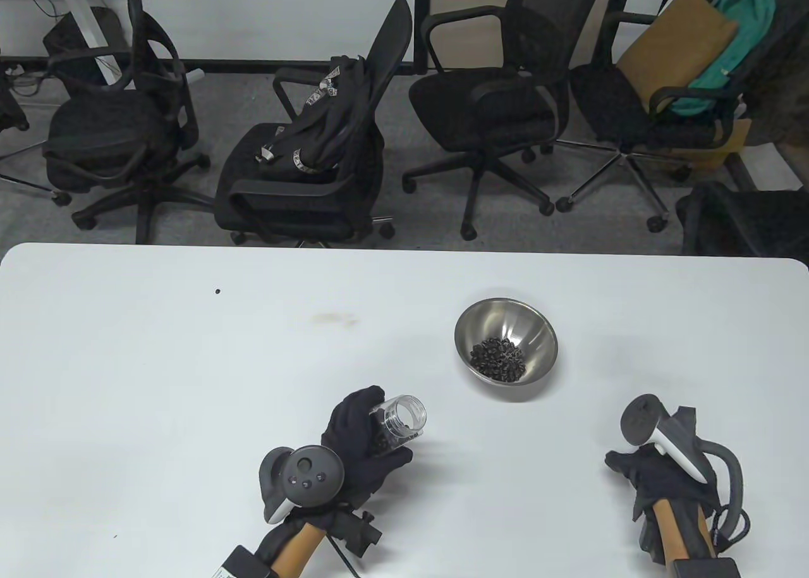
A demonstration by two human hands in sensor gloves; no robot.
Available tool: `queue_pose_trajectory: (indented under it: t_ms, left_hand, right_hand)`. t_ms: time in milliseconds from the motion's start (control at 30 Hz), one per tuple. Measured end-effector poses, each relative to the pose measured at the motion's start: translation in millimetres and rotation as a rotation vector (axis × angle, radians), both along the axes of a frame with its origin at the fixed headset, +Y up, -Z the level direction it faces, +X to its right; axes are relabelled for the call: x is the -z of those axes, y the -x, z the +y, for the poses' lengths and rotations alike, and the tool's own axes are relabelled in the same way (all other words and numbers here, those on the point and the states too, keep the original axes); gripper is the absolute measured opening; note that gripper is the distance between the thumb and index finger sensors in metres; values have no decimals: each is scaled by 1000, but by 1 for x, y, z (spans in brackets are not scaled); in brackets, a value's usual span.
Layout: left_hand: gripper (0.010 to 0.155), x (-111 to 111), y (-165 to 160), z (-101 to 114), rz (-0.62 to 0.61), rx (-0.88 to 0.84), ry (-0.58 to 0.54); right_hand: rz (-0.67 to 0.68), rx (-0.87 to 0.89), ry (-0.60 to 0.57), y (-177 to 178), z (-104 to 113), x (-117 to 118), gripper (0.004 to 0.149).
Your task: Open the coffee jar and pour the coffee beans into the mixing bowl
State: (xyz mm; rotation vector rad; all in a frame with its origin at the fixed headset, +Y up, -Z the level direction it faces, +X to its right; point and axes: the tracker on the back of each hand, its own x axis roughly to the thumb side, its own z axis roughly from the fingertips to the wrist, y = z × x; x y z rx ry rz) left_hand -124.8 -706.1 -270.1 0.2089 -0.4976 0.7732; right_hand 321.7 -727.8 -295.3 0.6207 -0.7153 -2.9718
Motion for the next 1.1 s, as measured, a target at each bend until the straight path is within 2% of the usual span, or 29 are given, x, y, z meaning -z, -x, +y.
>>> queue_pose_trajectory:
  t_ms: [33,400,733,833,933,1033,1100]
  left_hand:
    - [95,1,0,0,-2,1,3]
    - [94,1,-2,-4,-7,22,20]
    - [94,2,-3,-5,-5,32,29]
    - [94,3,-3,-6,-7,36,32]
    - [94,3,-4,-7,-11,44,40]
    - [94,4,-6,-8,-18,56,46]
    - [94,5,-7,-9,-25,66,49]
  right_hand:
    - [-5,-27,36,-3,-4,0,89]
    - [-42,-2,152,-11,-32,1,92]
    - [-17,1,103,-3,-26,2,86]
    - [22,37,43,4,-17,3,85]
    - [98,112,-82,15,2,3,84]
    - [211,195,-226,32,24,1,83]
    - [336,240,-320,46,40,0,82]
